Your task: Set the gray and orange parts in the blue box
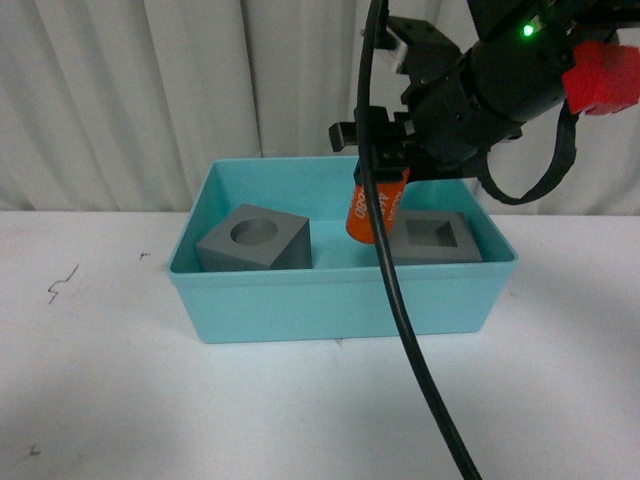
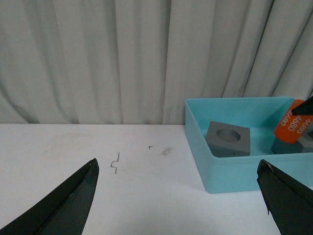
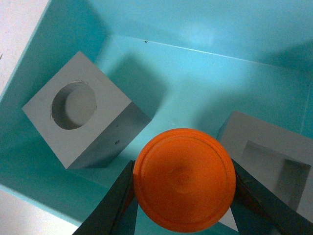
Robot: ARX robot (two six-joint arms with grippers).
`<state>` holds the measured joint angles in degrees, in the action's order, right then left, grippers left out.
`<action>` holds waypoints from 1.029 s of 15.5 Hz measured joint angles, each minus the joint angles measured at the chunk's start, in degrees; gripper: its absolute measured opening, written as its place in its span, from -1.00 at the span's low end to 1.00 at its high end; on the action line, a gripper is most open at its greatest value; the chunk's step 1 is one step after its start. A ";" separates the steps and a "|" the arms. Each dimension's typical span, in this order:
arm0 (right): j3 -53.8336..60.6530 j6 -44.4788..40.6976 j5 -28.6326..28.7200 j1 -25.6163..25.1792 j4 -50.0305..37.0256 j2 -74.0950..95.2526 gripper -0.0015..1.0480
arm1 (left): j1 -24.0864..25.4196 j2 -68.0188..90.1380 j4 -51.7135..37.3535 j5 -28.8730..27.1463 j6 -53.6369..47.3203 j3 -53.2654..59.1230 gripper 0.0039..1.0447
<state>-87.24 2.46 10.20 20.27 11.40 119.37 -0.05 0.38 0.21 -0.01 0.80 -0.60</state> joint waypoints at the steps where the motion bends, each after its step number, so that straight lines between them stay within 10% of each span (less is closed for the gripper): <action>1: -0.02 -0.02 0.11 0.37 -0.33 0.72 -0.12 | 0.00 0.00 0.00 0.00 0.00 -0.02 0.88; 7: -1.55 -0.46 0.83 1.53 0.39 4.90 -0.12 | 0.00 0.00 0.00 0.00 0.00 0.00 0.88; 12: -2.82 -0.63 0.94 1.18 0.15 5.18 0.82 | 0.00 0.00 0.00 0.00 0.00 0.00 0.88; 16: -2.10 -0.57 1.81 -0.17 -0.70 2.10 0.87 | 0.00 0.00 0.00 0.00 0.00 0.00 0.88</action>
<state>-89.34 1.89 12.01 20.10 10.70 121.47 -0.05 0.38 0.21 -0.01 0.80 -0.60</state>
